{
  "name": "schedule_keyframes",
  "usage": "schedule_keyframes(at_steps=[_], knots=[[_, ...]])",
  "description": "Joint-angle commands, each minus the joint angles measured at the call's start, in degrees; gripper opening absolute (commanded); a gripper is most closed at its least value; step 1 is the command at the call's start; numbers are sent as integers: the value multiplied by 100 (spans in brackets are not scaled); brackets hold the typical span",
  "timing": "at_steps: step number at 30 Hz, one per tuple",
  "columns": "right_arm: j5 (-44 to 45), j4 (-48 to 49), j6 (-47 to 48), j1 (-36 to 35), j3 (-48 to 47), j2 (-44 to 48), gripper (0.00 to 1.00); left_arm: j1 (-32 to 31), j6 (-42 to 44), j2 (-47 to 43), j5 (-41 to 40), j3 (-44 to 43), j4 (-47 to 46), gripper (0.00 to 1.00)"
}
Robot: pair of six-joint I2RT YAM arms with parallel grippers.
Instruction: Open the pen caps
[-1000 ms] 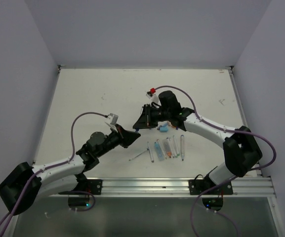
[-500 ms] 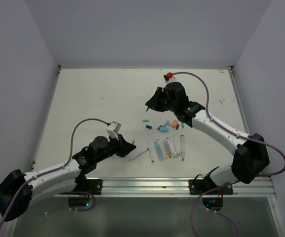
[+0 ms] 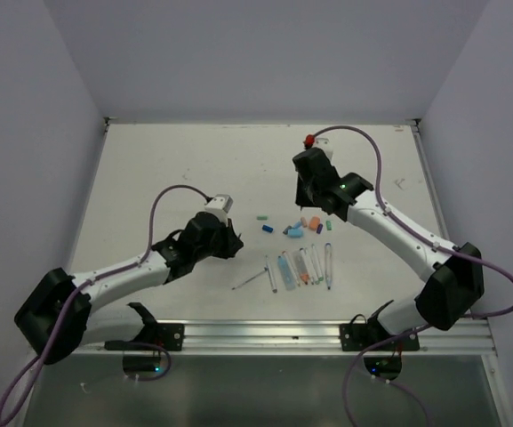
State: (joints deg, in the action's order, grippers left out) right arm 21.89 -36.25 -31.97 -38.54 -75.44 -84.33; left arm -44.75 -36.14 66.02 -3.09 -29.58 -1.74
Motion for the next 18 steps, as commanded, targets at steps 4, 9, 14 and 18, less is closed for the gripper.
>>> schedule_keyframes(at_steps=[4,9,14,18], knots=[[-422,-998,629,900,1073,778,0,643,424,1228,617,-926,-160,0],[-773,-1007,718,1393,1821,1042,0,731,362,1686,371,-1067,-572,2],[-1204,-840,578,1481,2331,840,0,740,371,2256,485,-1383,-661,6],[-1415,-577,402,1481,2639,524,0,740,406,2503,520,-1498,-732,10]])
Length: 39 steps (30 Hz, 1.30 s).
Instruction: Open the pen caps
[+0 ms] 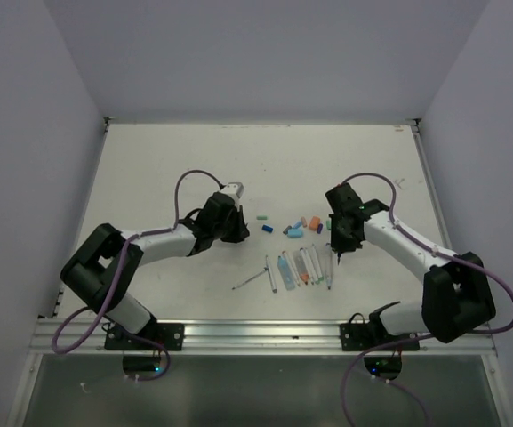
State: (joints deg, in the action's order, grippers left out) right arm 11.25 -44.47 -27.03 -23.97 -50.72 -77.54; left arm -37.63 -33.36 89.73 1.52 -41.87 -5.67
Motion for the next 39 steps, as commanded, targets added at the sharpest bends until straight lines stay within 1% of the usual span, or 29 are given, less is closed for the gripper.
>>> schedule_keyframes(at_steps=[1,3,9,14,19,20,23,24,26,27,29,30,35,37,39], knots=[[-368,280,-153,24,272,-226,0,27,128,193,68,-304,-338,12],[-413,342,-189,24,343,-358,0,62,137,325,120,-340,-338,16],[-106,457,-321,24,458,-525,4,177,76,589,366,-348,-523,20],[-114,553,-391,24,431,-779,9,264,85,791,489,-340,-575,27],[-289,834,-426,24,528,-947,15,352,32,897,683,-366,-611,32],[-290,869,-426,24,537,-974,16,353,23,888,683,-366,-602,34],[-351,975,-435,24,624,-956,25,344,-3,905,683,-392,-540,39],[-351,984,-435,24,651,-921,31,352,-12,906,674,-392,-505,39],[-307,984,-444,15,660,-851,35,344,-21,923,683,-436,-444,41],[-281,967,-444,23,651,-764,40,352,-21,932,683,-454,-391,41],[-176,870,-453,24,616,-667,45,352,-21,932,683,-463,-356,42],[-149,826,-444,24,572,-605,51,353,-12,923,692,-454,-382,43],[88,562,-312,15,528,-34,60,344,23,677,648,-357,-435,48],[176,614,-294,23,572,281,61,352,32,529,639,-357,-400,49],[19,694,-259,15,668,449,63,353,6,423,604,-349,-373,50]])
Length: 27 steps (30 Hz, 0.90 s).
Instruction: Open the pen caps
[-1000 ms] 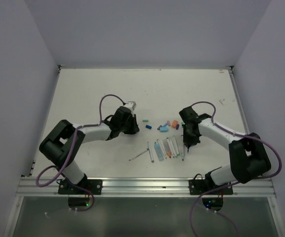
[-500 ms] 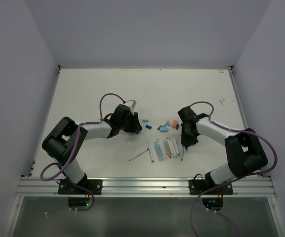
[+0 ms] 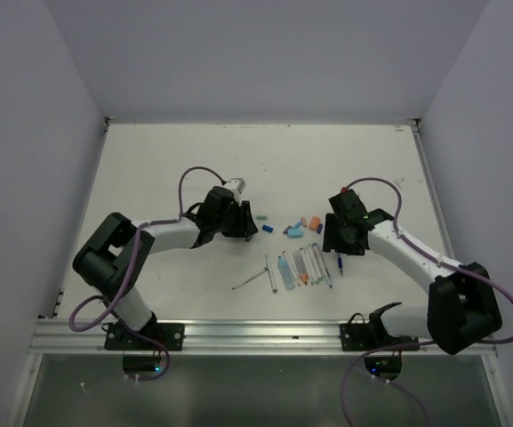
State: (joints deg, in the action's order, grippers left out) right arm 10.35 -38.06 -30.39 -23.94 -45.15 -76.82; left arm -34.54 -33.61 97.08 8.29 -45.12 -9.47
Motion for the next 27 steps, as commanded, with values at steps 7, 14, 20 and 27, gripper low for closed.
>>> schedule_keyframes(at_steps=[7,14,20,27], knots=[[108,255,148,-84,243,861,75,36,-172,-1268,-188,153,-98,54],[-15,221,209,-268,243,1125,95,36,-524,-2543,-153,1003,-431,100],[-190,185,121,-506,401,1503,99,36,-1042,-3212,487,2102,-1529,100],[-1268,657,7,-629,770,2134,99,35,-1762,-3187,1778,3254,-3960,100]])
